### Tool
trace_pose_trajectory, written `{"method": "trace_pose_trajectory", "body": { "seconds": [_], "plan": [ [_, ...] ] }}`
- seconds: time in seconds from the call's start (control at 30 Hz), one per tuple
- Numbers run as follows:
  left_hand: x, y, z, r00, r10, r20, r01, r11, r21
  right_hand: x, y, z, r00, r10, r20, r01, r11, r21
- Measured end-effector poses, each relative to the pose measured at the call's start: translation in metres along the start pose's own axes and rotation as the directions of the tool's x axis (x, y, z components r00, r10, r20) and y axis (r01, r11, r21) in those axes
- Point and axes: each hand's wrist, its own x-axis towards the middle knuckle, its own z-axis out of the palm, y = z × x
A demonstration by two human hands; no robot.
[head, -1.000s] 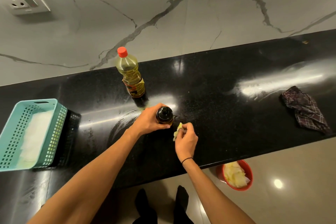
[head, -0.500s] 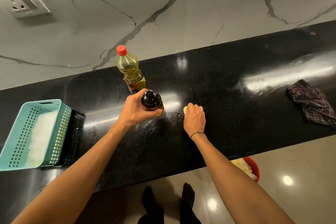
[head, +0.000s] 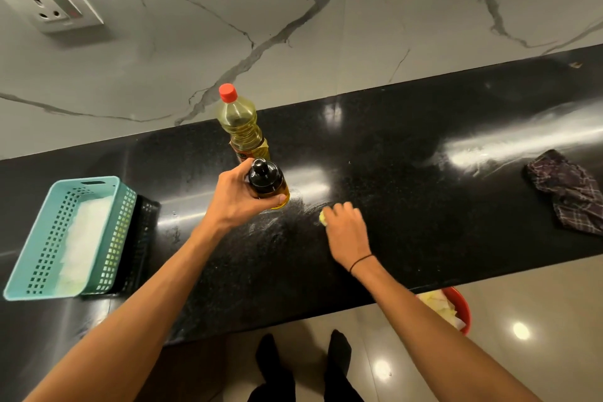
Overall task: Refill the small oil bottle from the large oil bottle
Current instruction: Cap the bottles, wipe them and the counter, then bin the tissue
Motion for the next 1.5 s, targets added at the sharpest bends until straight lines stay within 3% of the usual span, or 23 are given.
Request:
{"method": "trace_pose_trajectory", "body": {
  "seconds": [0.1,0.2,0.27,0.33,0.47,0.57,0.63,0.67,0.7,0.73,0.77,0.8,0.83,0.9,1.0,1.17,1.37,1.5],
  "plan": [
    [0.000,0.005,0.001,1.000,0.005,0.011,-0.005,1.000,0.017,0.017,0.029,-0.006,0.982,0.189,-0.027,-0.190,0.979,-0.076],
    [0.001,0.011,0.002,1.000,0.004,0.015,-0.005,1.000,0.022,0.006,0.035,-0.007,0.907,0.419,-0.035,-0.421,0.904,-0.072],
    [0.002,0.013,0.002,1.000,-0.003,0.017,0.003,1.000,0.017,-0.006,0.019,-0.005,0.870,0.493,-0.029,-0.494,0.869,-0.031],
    [0.003,0.016,0.002,1.000,-0.002,0.023,0.001,1.000,0.027,-0.012,-0.006,0.000,0.895,0.446,0.008,-0.446,0.895,0.012],
    [0.005,0.021,0.004,0.999,0.029,0.021,-0.030,0.998,0.052,0.011,-0.050,0.005,0.981,0.188,0.045,-0.193,0.970,0.146],
    [0.006,0.023,0.003,0.999,0.045,0.013,-0.046,0.998,0.033,0.024,-0.070,0.005,0.993,-0.018,0.115,-0.004,0.982,0.191],
    [0.006,0.023,0.001,0.999,0.036,0.002,-0.036,0.999,0.007,0.018,-0.076,0.006,0.977,-0.095,0.192,0.025,0.941,0.338],
    [0.006,0.023,0.000,1.000,0.030,-0.002,-0.030,1.000,-0.004,0.012,-0.077,0.006,0.973,-0.043,0.228,-0.077,0.867,0.492],
    [0.005,0.022,-0.001,1.000,0.024,-0.003,-0.024,1.000,-0.012,0.005,-0.077,0.006,0.955,0.073,0.287,-0.252,0.711,0.656],
    [0.005,0.022,-0.002,1.000,0.017,-0.003,-0.017,1.000,-0.022,0.002,-0.077,0.005,0.904,0.221,0.366,-0.428,0.447,0.786],
    [0.004,0.022,-0.002,1.000,0.009,0.001,-0.009,0.999,-0.030,0.002,-0.076,0.002,0.823,0.320,0.470,-0.519,0.083,0.851],
    [0.003,0.024,-0.002,1.000,0.002,0.007,-0.002,0.999,-0.035,0.005,-0.075,-0.002,0.753,0.339,0.565,-0.507,-0.250,0.825],
    [0.002,0.025,-0.001,1.000,-0.002,0.015,0.002,0.999,-0.039,0.010,-0.073,-0.009,0.718,0.285,0.635,-0.455,-0.498,0.738],
    [0.000,0.028,0.003,0.999,-0.005,0.048,0.008,0.999,-0.052,0.026,-0.069,-0.022,0.738,0.126,0.662,-0.381,-0.732,0.564],
    [-0.003,0.032,0.007,0.999,-0.002,0.054,0.004,0.999,-0.051,0.046,-0.070,-0.042,0.812,0.010,0.584,-0.332,-0.814,0.476],
    [-0.001,0.039,0.004,0.998,0.021,0.051,-0.017,0.997,-0.077,0.043,-0.080,-0.052,0.810,-0.150,0.567,-0.379,-0.872,0.309],
    [-0.002,0.037,-0.005,1.000,-0.003,0.001,0.003,0.997,-0.082,0.017,-0.082,-0.054,0.776,-0.158,0.611,-0.362,-0.905,0.225],
    [-0.006,0.037,-0.008,1.000,-0.003,0.022,0.005,0.997,-0.082,0.019,-0.074,-0.066,0.799,-0.013,0.601,-0.267,-0.904,0.335]
  ]
}}
